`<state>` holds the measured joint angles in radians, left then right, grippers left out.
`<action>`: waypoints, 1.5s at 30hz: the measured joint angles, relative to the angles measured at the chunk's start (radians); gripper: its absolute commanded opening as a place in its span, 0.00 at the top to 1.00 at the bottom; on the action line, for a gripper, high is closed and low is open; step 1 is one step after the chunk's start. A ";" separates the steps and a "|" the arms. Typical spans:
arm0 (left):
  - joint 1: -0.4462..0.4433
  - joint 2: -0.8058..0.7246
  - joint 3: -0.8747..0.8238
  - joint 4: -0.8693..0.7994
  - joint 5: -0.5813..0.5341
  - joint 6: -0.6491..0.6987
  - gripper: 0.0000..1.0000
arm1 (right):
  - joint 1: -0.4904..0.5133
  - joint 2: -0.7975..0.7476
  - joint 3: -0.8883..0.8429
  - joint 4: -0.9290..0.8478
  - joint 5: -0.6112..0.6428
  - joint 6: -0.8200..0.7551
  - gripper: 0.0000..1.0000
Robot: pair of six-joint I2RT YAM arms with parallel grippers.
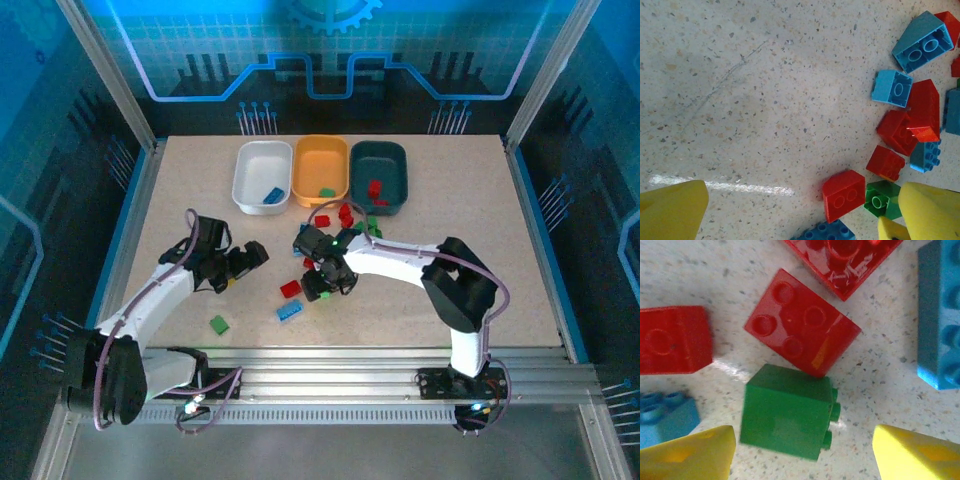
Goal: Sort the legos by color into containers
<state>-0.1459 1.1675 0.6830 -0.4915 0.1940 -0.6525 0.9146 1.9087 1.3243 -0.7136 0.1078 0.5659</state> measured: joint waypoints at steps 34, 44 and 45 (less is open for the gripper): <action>0.011 0.095 0.097 0.008 -0.031 -0.011 0.04 | -0.362 0.070 0.472 0.015 0.068 -0.192 0.63; -0.186 0.099 0.084 -0.028 -0.014 0.058 0.04 | -0.398 0.561 1.072 -0.070 0.056 -0.273 0.61; -0.194 0.099 0.079 -0.028 -0.012 0.061 0.04 | -0.399 0.599 1.119 -0.087 0.056 -0.277 0.61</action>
<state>-0.3401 1.2667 0.7624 -0.5194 0.1818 -0.5919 0.5156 2.5080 2.4432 -0.8001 0.1642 0.2893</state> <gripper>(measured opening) 0.963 0.423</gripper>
